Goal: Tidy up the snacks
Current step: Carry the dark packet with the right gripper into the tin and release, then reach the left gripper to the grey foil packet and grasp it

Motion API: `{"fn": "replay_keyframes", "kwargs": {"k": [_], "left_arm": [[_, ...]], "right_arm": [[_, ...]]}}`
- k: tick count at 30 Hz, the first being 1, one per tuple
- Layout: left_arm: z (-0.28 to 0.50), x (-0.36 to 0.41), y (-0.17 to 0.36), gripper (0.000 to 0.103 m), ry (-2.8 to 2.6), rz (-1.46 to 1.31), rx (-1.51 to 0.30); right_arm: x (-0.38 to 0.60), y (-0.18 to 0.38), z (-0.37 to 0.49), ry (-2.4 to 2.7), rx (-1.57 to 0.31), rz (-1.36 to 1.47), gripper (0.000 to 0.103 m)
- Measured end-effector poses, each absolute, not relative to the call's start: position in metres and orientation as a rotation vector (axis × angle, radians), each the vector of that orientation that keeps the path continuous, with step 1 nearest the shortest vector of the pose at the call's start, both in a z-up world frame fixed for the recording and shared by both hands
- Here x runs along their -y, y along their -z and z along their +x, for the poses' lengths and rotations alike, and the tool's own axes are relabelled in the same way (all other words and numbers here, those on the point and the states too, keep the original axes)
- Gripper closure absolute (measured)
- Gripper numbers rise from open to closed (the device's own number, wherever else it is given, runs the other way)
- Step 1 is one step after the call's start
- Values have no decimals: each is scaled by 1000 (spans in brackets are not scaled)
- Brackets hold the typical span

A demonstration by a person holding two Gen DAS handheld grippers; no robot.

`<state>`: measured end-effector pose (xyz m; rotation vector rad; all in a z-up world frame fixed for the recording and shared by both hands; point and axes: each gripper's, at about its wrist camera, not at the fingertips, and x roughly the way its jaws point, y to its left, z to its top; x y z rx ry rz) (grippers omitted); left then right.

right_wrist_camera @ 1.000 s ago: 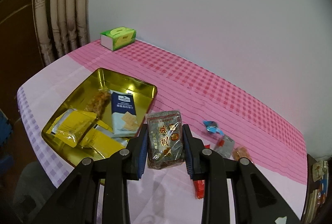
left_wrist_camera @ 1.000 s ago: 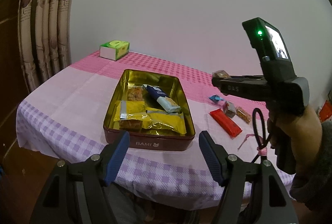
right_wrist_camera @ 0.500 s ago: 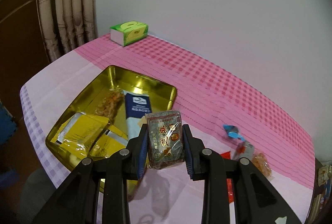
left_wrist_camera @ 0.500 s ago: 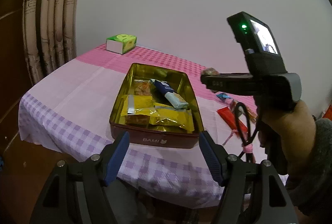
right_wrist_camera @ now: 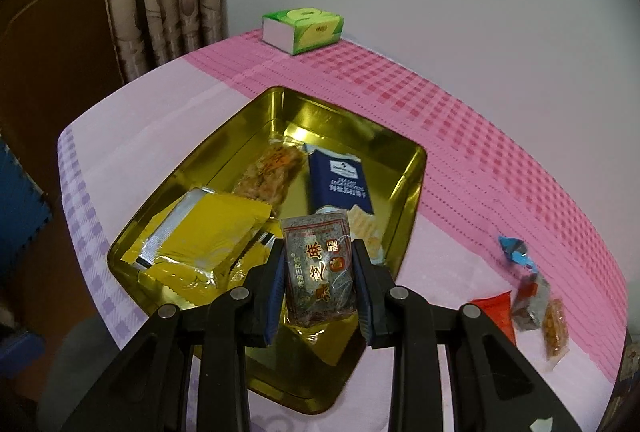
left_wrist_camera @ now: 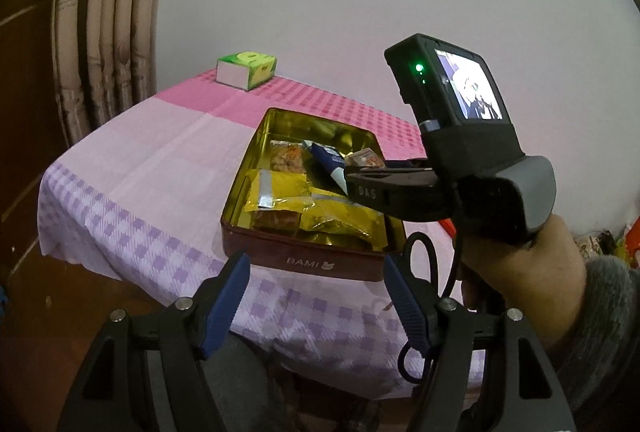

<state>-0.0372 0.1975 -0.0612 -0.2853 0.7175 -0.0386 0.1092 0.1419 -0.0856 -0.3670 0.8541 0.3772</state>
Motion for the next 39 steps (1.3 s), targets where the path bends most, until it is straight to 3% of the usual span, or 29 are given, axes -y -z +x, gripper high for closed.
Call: {"fn": "replay_keyframes", "kwargs": {"k": [18,23,29,39], "left_arm": [[-32,-200,70,32,26,-287,-753],[-30,-201,72,32,29,-289,-756],[-29,-194,73,32,41,-266,-756],[5,-100,90,32,231,-13,-816]], "right_arm": [[-142,106,115,-436,-910,-338,71],[-123,89,102,-484,-828,-236,47],[-30,71,65,-399,-747,-86,30],[206,127,-17,56,-796,285,25]]}}
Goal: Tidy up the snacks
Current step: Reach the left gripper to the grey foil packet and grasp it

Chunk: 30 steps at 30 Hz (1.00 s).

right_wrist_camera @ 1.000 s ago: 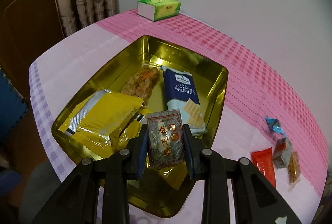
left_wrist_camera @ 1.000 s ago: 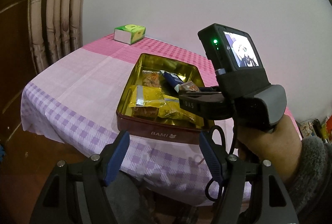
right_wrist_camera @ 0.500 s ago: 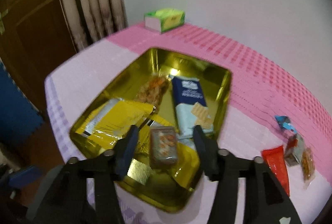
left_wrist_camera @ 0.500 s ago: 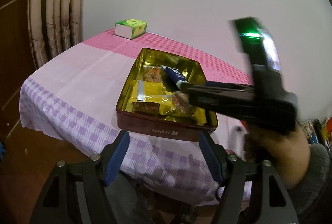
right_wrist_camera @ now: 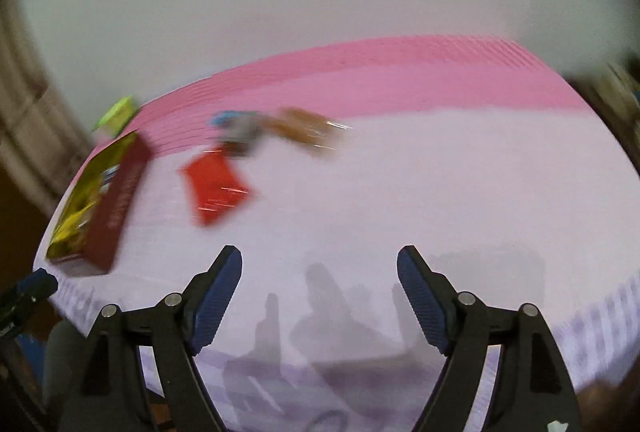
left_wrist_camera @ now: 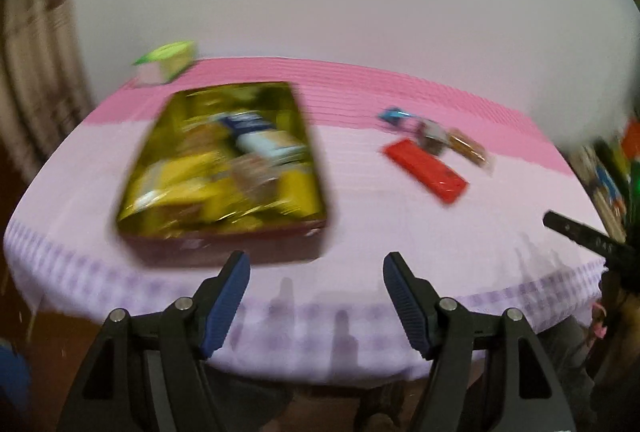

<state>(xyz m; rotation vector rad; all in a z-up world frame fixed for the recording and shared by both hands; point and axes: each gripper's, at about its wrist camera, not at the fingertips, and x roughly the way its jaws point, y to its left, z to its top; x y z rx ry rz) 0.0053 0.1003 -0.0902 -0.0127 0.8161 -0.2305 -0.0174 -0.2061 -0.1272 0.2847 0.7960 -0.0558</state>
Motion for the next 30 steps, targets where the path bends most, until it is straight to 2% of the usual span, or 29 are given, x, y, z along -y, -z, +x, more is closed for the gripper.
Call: {"fn": "replay_keyframes", "kwargs": {"k": [3,6,8,12,17,30], "left_arm": [[38,-55,90,32,317,14,-840],[76,-11,85,32,371,36,-846],[103,18,86,32,384,69,-855],[148,55,96,32,353,84,-909],[184,78,115,32,283,97,-975],[217,93,142,33,220,202,-1008]], "right_arm": [[243,134,-20,114,-810,381,25],[254,116,-20,110,-745,403,24],[256,101,-20,107,-705,379,19],[265,80,-25,89,-653,424,16],[283,63,-33,97,-603,469,10],[288,67,-28,38,-650,485,10]]}}
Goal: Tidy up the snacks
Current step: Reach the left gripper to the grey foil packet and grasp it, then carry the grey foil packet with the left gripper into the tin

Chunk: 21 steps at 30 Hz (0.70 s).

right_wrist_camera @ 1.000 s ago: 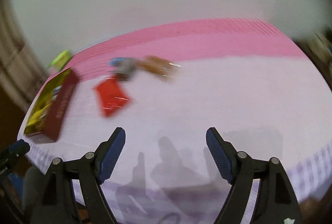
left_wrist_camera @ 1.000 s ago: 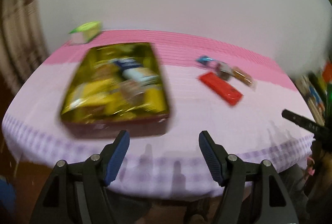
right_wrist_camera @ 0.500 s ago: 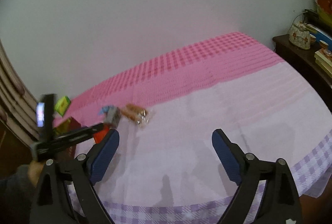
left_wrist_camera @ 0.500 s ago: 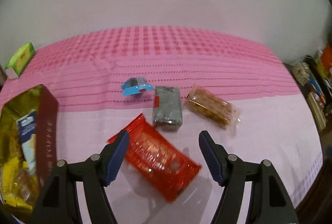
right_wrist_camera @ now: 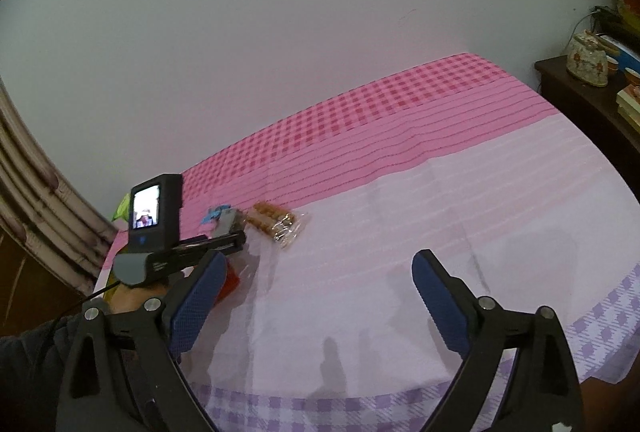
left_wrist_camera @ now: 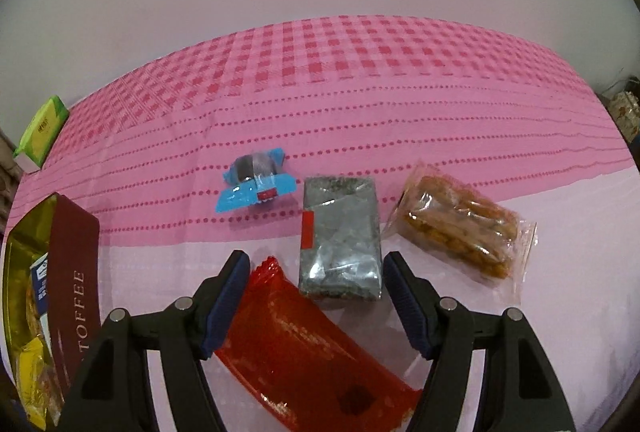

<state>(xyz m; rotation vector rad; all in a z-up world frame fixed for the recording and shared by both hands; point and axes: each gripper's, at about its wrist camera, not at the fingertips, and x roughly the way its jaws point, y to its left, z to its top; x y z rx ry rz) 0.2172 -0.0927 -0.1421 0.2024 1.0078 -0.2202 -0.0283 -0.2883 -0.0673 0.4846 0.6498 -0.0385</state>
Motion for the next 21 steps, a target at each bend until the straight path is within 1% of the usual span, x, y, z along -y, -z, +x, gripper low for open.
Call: {"fn": "replay_keyframes", "kwargs": {"k": [2,3,4,7,10,21], "left_arm": [[217,95,143,49,227,206,-1002],[217,98,143,65,238,209,-1004],[216,99,140,68,225,233,-996],[212,99,136,68,244,213,-1004],[198,103,123,68,270,231,-963],[160,83,55,68,338,191,-826]], "right_arm": [[287,67,-30,37,-648,479,10],[287,68,-30,33,-649,478,10],[286,68,-30,32,-652,481,10],[285,69,-29,28,-654,488,10],[283,68,-29,30,-649,476,10],[276,68,-30,40,-655,442,10]]}}
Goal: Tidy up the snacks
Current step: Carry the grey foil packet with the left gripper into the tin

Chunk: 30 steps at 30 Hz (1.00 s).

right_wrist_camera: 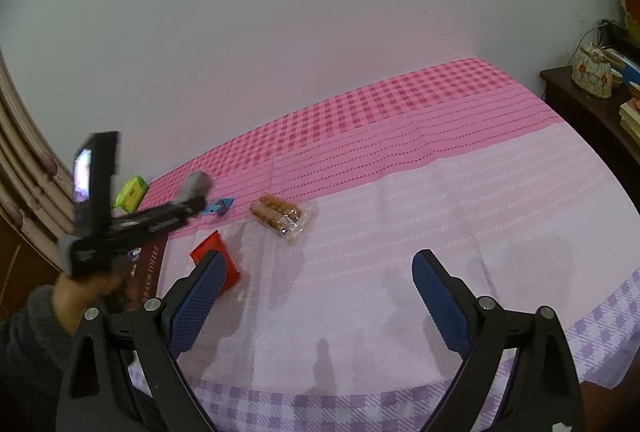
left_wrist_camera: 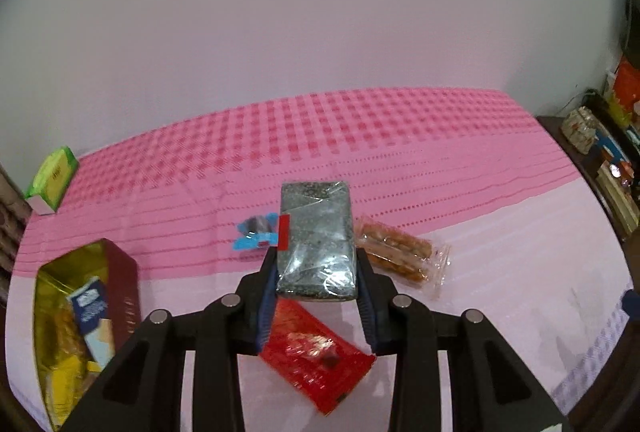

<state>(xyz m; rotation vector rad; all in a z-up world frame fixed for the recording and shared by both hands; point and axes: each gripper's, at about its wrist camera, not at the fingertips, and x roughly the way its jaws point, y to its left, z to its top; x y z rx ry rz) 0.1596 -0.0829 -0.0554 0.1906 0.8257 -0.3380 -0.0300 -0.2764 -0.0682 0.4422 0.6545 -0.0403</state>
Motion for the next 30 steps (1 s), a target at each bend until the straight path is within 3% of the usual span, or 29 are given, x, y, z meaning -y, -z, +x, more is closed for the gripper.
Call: {"fn": "replay_keyframes", "kwargs": {"k": [11,30], "left_arm": [[146,22,15,68,286,177,-764],[145,-108,5,68,82,111,-773]], "right_arm": [[269,66,-31,37,-663,421,10],[257,72,-29,19,-690,400,8]]}}
